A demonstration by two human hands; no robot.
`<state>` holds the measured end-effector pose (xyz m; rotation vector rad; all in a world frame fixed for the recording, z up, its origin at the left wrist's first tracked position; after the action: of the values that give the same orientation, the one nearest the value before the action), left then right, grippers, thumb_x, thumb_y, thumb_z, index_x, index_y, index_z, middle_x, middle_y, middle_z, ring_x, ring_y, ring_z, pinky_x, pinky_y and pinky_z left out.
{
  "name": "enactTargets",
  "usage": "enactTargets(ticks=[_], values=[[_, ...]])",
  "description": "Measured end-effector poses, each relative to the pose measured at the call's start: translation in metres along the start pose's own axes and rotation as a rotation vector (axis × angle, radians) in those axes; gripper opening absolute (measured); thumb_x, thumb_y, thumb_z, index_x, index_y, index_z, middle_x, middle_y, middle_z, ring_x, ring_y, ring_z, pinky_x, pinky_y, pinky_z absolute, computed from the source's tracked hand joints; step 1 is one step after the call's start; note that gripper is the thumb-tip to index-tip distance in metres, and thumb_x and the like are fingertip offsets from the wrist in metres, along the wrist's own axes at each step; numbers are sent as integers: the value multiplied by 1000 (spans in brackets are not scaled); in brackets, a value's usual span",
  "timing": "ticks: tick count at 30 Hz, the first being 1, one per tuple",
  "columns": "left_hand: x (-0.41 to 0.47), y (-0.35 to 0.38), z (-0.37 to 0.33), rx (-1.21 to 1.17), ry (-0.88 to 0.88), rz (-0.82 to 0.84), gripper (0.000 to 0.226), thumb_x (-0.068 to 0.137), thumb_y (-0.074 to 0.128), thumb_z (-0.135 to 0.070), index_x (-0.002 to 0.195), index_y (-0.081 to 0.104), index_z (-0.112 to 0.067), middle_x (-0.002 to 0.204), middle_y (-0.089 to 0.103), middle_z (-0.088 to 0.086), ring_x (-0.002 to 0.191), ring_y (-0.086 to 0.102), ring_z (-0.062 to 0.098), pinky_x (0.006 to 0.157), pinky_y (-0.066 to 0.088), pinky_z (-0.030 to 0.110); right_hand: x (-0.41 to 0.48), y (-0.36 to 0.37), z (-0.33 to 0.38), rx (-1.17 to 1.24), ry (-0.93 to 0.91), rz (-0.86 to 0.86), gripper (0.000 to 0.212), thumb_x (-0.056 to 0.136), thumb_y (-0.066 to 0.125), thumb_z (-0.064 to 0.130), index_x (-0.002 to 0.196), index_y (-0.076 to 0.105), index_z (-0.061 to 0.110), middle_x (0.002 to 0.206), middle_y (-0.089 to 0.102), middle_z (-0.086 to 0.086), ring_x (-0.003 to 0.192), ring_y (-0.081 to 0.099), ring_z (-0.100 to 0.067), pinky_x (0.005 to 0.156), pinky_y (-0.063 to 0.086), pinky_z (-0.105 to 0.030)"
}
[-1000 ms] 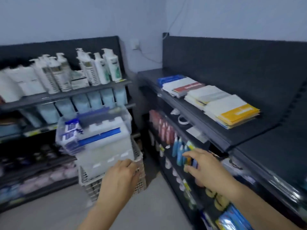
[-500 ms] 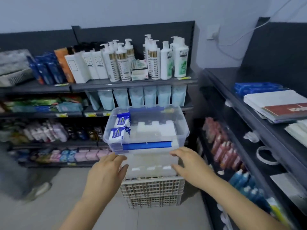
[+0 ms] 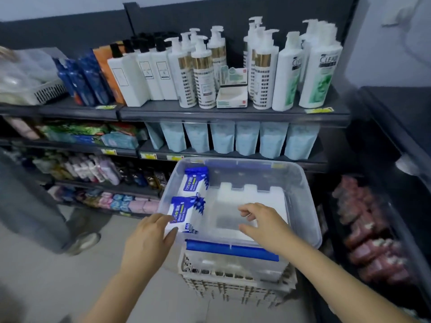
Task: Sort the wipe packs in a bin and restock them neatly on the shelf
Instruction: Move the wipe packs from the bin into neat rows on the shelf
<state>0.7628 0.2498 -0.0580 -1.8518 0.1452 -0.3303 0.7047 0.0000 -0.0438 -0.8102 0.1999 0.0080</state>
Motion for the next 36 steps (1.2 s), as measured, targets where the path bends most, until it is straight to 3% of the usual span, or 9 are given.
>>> enactTargets(ticks=[6,9,13,17,20,25,29,31,36], values=[[73,14,40,-18,32,48,29,86,66,-31,111,68,-17,108,67,1,99,60,26,76,48,35,77,32,11,219,229,70,54,88,62,29,137,42,15,131,51,-1,104,52,-11,81,44,-23],[106,22,61,-46,38,134,38,86,66,-34,118,64,-13,112,63,2,103,57,23,83,47,34,115,53,16,284,355,113,62,89,61,34,141,35,13,139,46,-3,119,50,-16,93,41,-26],[132,36,74,-89,67,239,55,91,57,-42,137,45,-15,138,48,3,126,41,22,99,38,31,152,84,18,441,502,136,73,88,62,39,145,27,10,145,40,-5,128,43,-17,101,37,-29],[144,53,77,-145,80,352,67,91,52,-49,146,29,-17,148,35,0,135,30,16,108,28,26,172,113,9,558,640,161,52,80,69,42,117,46,14,128,57,-6,111,57,-17,91,48,-33],[145,62,76,-172,91,378,73,91,48,-51,149,21,-15,150,32,1,136,30,14,109,28,25,175,127,15,767,721,182,38,82,70,25,112,53,9,109,68,-6,92,63,-16,74,47,-27],[143,67,76,-170,86,355,75,91,51,-49,148,24,-9,149,36,7,136,34,20,109,29,28,176,130,22,900,755,103,47,70,80,11,110,55,7,99,71,-7,88,68,-19,66,50,-26],[142,65,74,-181,82,339,73,90,55,-45,146,30,-7,145,42,10,133,39,22,107,32,29,171,130,33,835,688,144,40,67,82,7,90,52,20,92,69,0,88,66,-16,80,54,-34],[141,65,73,-178,87,335,71,91,52,-46,147,28,-9,145,41,7,132,38,19,106,32,27,169,130,38,787,626,145,39,65,83,5,85,55,23,95,71,-1,84,68,-14,77,55,-32],[141,61,73,-140,87,296,69,87,58,-46,142,40,-8,136,51,9,125,47,21,98,39,30,163,126,32,816,639,131,56,58,86,7,97,48,20,96,69,0,87,69,-18,84,56,-44]])
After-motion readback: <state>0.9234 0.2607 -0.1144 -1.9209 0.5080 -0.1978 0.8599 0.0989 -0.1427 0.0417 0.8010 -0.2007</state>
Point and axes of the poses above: each hand's wrist, its own x-axis towards the middle knuckle, its own y-axis out of the palm, z = x × y, the point moved 2 cm from there along x, towards the middle knuckle
